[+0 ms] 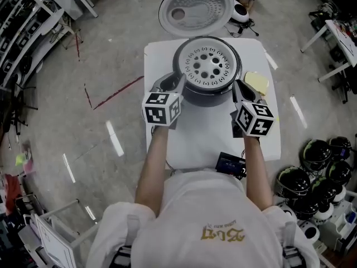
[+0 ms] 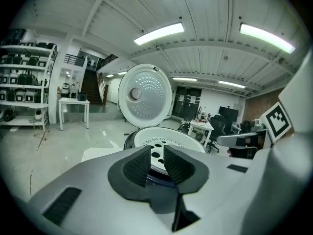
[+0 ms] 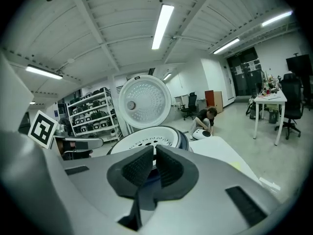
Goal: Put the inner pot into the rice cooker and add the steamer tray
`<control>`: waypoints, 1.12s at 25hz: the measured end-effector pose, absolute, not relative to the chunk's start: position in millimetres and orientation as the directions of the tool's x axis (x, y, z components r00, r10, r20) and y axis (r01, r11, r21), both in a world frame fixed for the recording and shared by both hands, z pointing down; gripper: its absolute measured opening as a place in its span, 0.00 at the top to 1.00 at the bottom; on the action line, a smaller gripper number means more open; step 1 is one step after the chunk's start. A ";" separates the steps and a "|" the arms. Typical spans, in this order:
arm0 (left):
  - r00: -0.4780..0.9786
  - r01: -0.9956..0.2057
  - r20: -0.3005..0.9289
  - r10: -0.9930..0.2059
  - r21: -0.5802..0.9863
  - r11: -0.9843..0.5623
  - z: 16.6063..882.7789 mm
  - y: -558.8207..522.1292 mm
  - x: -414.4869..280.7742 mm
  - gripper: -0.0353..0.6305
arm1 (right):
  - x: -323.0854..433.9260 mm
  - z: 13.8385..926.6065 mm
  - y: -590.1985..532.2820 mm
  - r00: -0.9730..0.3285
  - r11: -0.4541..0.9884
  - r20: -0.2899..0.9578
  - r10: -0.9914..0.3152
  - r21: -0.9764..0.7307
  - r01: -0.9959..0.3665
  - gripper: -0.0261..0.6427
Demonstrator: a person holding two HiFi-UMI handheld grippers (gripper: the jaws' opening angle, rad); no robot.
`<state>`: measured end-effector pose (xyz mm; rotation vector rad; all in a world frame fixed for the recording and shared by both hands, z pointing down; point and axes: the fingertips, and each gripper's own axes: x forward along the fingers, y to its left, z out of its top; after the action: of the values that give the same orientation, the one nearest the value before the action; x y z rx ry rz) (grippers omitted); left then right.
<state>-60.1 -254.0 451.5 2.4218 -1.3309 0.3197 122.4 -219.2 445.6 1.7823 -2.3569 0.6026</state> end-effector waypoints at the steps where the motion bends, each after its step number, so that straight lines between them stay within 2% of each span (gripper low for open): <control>1: 0.538 -0.843 0.352 -0.766 0.211 -0.495 449.4 -248.5 -61.1 0.81 | 121.2 444.4 -213.4 -0.295 0.221 0.327 -0.898 -0.244 -0.944 0.93; 6: 0.592 -0.803 0.292 -0.751 0.292 -0.519 433.9 -218.3 -63.2 0.92 | 100.6 424.5 -183.7 -0.386 0.297 0.230 -0.893 -0.342 -0.892 0.94; 8: 0.617 -0.781 0.269 -0.740 0.325 -0.533 427.0 -207.8 -63.1 0.92 | 94.3 418.9 -174.8 -0.393 0.304 0.212 -0.895 -0.358 -0.883 0.94; 14: 0.643 -0.751 0.241 -0.727 0.385 -0.536 421.0 -181.5 -73.2 0.92 | 92.3 424.5 -154.1 -0.309 0.221 0.239 -0.921 -0.332 -0.917 0.94; 28: 0.637 -0.755 0.247 -0.730 0.388 -0.528 430.1 -169.0 -82.3 0.92 | 82.3 429.8 -142.2 -0.320 0.225 0.267 -0.909 -0.331 -0.916 0.94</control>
<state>-82.3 -169.0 430.1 2.3975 -1.1659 0.0734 82.3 -142.2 429.8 1.8222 -2.4460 0.6805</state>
